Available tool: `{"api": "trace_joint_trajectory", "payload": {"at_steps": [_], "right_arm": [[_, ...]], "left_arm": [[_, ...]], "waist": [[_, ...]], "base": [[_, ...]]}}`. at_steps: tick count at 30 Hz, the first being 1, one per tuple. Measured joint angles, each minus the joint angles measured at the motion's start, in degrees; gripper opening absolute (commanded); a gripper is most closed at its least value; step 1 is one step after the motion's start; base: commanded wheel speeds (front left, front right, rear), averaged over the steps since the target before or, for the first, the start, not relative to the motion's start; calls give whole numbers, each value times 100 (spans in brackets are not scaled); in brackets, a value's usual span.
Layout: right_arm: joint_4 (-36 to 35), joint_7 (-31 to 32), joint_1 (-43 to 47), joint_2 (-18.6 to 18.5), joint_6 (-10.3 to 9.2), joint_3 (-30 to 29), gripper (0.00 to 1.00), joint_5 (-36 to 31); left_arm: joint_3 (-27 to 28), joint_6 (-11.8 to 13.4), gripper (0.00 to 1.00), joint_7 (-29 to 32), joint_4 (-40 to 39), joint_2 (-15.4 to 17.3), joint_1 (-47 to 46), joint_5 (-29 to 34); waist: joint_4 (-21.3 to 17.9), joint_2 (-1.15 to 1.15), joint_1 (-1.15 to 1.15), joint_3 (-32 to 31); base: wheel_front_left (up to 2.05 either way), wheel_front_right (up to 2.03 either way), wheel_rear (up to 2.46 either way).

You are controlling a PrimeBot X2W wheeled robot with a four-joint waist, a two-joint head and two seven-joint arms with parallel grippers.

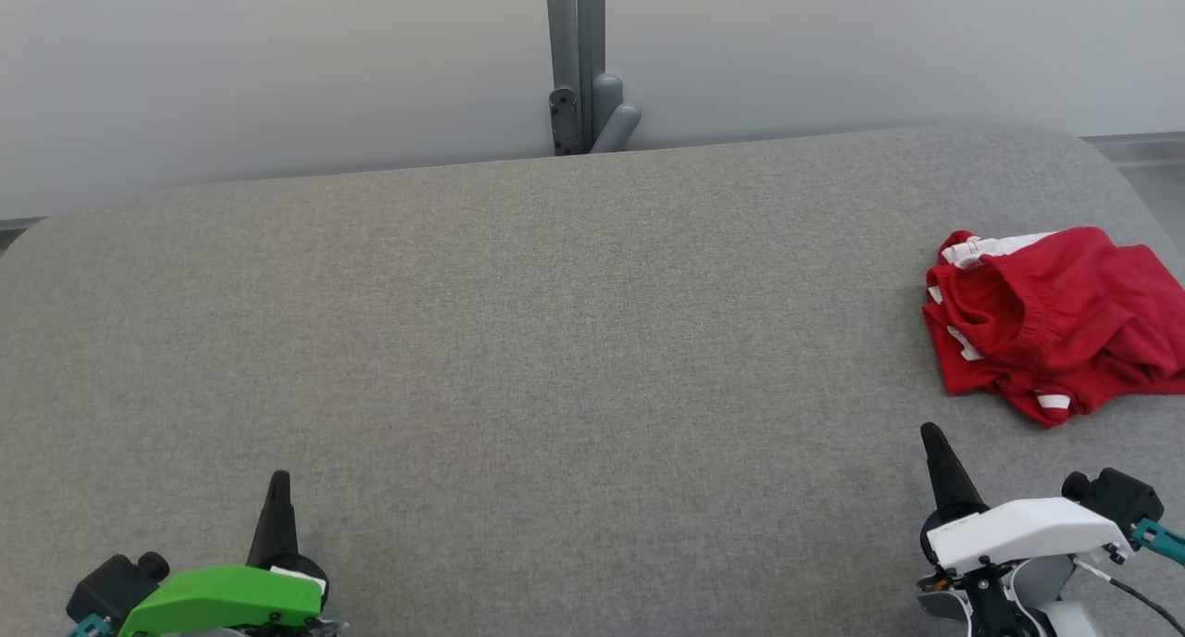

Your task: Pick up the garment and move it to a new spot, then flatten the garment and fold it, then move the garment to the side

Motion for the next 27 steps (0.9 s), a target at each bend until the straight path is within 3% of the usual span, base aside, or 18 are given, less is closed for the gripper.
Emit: {"api": "trace_joint_trajectory", "payload": {"at_steps": [27], "right_arm": [[-203, 419, -105, -8, 0, -249, 0, 1631]], "left_arm": [[182, -122, 0, 389, -223, 7, -135, -1503]], "waist": [[49, 0, 0, -17]], "base": [[0, 0, 0]]}}
